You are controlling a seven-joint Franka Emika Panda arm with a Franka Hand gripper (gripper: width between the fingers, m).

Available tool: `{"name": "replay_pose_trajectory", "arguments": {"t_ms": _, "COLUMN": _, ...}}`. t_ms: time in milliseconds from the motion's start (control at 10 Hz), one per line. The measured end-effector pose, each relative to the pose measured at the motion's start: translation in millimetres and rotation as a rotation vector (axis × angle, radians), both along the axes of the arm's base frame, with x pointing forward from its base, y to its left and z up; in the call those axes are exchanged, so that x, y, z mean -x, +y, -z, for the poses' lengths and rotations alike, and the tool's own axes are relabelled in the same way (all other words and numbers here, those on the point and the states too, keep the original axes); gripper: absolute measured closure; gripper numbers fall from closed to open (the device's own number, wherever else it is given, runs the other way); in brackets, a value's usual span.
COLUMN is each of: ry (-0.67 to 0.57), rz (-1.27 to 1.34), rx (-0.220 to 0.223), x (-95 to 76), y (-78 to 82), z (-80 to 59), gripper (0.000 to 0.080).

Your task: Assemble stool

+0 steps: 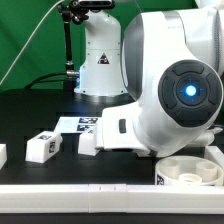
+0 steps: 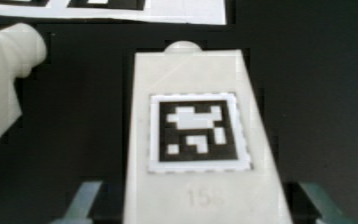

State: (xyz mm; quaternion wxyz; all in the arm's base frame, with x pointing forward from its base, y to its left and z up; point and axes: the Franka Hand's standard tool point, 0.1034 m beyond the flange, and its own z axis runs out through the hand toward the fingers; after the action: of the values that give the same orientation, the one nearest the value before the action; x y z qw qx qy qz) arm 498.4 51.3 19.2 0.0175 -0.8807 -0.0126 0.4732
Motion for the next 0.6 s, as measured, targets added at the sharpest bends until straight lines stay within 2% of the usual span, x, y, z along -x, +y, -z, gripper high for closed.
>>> {"name": "replay_pose_trajectory", "arguments": {"t_ms": 200, "ry": -0.011, "rz": -0.004, "rx": -0.007, "x": -10.2, "y": -1.7, "z": -21.8, "gripper": 0.0463}}
{"name": "replay_pose_trajectory", "arguments": {"t_ms": 300, "ry": -0.014, "rz": -0.004, "rx": -0.006, "x": -12.3, "y": -2.6, "z": -25.7, "gripper": 0.0463}}
{"name": "replay_pose_trajectory", "arguments": {"t_ms": 500, "ry": -0.025, "rz": -0.004, "rx": -0.006, "x": -13.2, "y": -1.9, "z": -21.0, "gripper": 0.0462}}
{"name": "replay_pose_trajectory", "arguments": {"t_ms": 600, "ry": -0.063, "rz": -0.002, "rx": -0.007, "x": -19.4, "y": -1.4, "z": -19.2, "gripper": 0.0462}}
